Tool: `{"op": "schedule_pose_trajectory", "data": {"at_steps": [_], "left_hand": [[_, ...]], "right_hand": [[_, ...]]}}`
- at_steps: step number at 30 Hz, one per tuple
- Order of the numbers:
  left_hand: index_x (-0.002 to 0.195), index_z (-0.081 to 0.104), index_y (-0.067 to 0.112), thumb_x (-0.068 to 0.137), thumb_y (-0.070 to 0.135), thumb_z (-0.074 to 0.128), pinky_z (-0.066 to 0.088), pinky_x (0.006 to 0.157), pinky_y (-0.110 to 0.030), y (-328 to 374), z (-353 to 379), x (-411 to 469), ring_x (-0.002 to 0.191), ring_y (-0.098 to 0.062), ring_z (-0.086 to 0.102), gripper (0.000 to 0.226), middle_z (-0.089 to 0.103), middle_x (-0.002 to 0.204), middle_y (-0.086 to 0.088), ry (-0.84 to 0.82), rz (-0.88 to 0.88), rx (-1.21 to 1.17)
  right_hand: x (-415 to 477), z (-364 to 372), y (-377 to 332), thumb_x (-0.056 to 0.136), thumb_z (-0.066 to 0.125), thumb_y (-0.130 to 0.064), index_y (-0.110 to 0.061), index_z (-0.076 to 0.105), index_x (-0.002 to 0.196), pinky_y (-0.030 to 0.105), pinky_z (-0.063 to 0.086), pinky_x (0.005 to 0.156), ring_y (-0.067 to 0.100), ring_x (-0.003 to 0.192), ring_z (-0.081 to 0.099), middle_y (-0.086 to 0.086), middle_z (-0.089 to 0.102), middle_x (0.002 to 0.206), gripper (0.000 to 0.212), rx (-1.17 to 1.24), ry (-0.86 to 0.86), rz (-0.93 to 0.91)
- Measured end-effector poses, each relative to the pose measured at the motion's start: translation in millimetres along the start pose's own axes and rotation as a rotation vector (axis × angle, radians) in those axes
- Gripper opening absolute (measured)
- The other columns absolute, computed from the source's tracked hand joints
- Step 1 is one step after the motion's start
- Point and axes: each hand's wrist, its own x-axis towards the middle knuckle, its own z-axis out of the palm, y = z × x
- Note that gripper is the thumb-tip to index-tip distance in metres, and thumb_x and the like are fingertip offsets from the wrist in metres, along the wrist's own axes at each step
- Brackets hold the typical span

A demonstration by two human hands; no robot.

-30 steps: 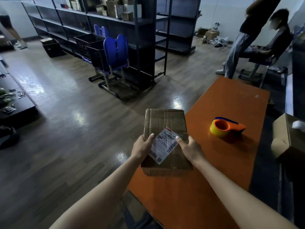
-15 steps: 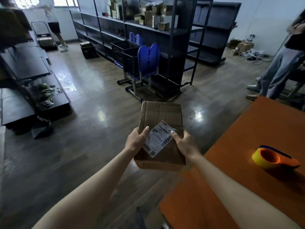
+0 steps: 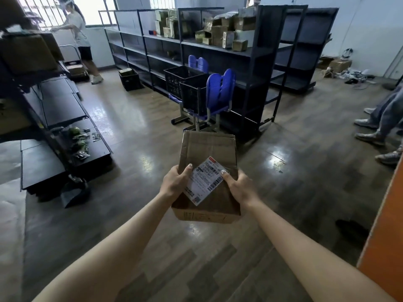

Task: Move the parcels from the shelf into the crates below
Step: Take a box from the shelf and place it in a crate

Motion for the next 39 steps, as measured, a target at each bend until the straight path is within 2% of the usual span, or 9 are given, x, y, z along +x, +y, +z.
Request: {"op": "schedule_pose_trajectory", "data": {"at_steps": [4, 9, 18, 23, 26, 29, 32, 36, 39], "left_hand": [[0.095, 0.06, 0.014, 0.093, 0.05, 0.05, 0.058, 0.079, -0.049, -6, -22, 52, 0.078, -0.027, 0.072, 0.038, 0.073, 0.084, -0.007, 0.018, -0.014, -0.024], [0.094, 0.061, 0.016, 0.093, 0.053, 0.049, 0.058, 0.078, -0.05, -15, -39, 126, 0.077, -0.026, 0.072, 0.038, 0.073, 0.081, -0.005, 0.01, -0.037, -0.027], [0.098, 0.063, 0.017, 0.075, 0.07, 0.047, 0.059, 0.076, -0.05, 3, -58, 295, 0.075, -0.023, 0.073, 0.059, 0.074, 0.081, -0.003, -0.002, -0.057, -0.039], [0.105, 0.061, 0.016, 0.076, 0.069, 0.048, 0.058, 0.077, -0.05, 16, -66, 382, 0.077, -0.022, 0.073, 0.061, 0.074, 0.084, -0.003, 0.01, -0.056, -0.055], [0.109, 0.061, 0.015, 0.073, 0.072, 0.047, 0.058, 0.078, -0.049, 21, -71, 434, 0.078, -0.022, 0.073, 0.069, 0.074, 0.086, -0.003, 0.01, -0.078, -0.059], [0.113, 0.058, 0.02, 0.079, 0.068, 0.049, 0.058, 0.079, -0.048, 22, -79, 492, 0.08, -0.022, 0.073, 0.06, 0.074, 0.09, -0.003, 0.013, -0.084, -0.071], [0.114, 0.057, 0.021, 0.085, 0.064, 0.049, 0.058, 0.08, -0.044, 26, -91, 555, 0.079, -0.019, 0.072, 0.052, 0.073, 0.091, -0.002, 0.026, -0.071, -0.04], [0.112, 0.057, 0.022, 0.094, 0.055, 0.046, 0.056, 0.071, -0.031, 40, -113, 643, 0.078, -0.014, 0.07, 0.039, 0.072, 0.089, 0.001, 0.023, -0.031, 0.022], [0.112, 0.059, 0.022, 0.093, 0.056, 0.046, 0.058, 0.076, -0.037, 53, -129, 706, 0.078, -0.016, 0.071, 0.041, 0.073, 0.089, 0.0, -0.007, -0.003, 0.033]], "right_hand": [[48, 27, -27, 0.088, 0.05, -0.058, -0.018, 0.051, 0.132, 0.04, 0.048, 0.095, 0.027, 0.113, 0.058, 0.006, 0.063, 0.123, 0.059, -0.037, 0.009, 0.007], [124, 55, -47, 0.077, 0.045, -0.067, -0.017, 0.045, 0.139, 0.043, 0.044, 0.102, 0.028, 0.122, 0.053, 0.008, 0.058, 0.133, 0.08, -0.062, -0.019, 0.002], [287, 76, -96, 0.092, 0.051, -0.047, -0.012, 0.041, 0.143, 0.031, 0.04, 0.099, 0.026, 0.125, 0.051, 0.008, 0.057, 0.134, 0.062, -0.036, -0.038, -0.02], [365, 85, -124, 0.092, 0.053, -0.045, -0.018, 0.049, 0.134, 0.034, 0.047, 0.092, 0.023, 0.111, 0.058, 0.004, 0.063, 0.122, 0.05, 0.014, -0.035, -0.028], [414, 95, -140, 0.088, 0.054, -0.053, -0.02, 0.05, 0.134, 0.041, 0.049, 0.095, 0.023, 0.109, 0.06, 0.002, 0.064, 0.12, 0.057, 0.034, -0.041, -0.013], [470, 112, -151, 0.074, 0.052, -0.068, -0.019, 0.042, 0.141, 0.043, 0.05, 0.096, 0.022, 0.113, 0.059, 0.002, 0.062, 0.125, 0.083, 0.054, -0.039, 0.011], [527, 130, -172, 0.086, 0.053, -0.058, -0.014, 0.04, 0.143, 0.04, 0.047, 0.099, 0.023, 0.118, 0.056, 0.004, 0.06, 0.129, 0.073, 0.022, -0.036, -0.006], [604, 151, -206, 0.091, 0.053, -0.05, -0.015, 0.042, 0.142, 0.037, 0.045, 0.1, 0.023, 0.119, 0.055, 0.003, 0.06, 0.129, 0.063, 0.023, 0.011, -0.03], [657, 164, -231, 0.091, 0.053, -0.05, -0.013, 0.04, 0.143, 0.035, 0.043, 0.1, 0.023, 0.121, 0.053, 0.003, 0.058, 0.132, 0.065, 0.037, 0.044, -0.031]]}}
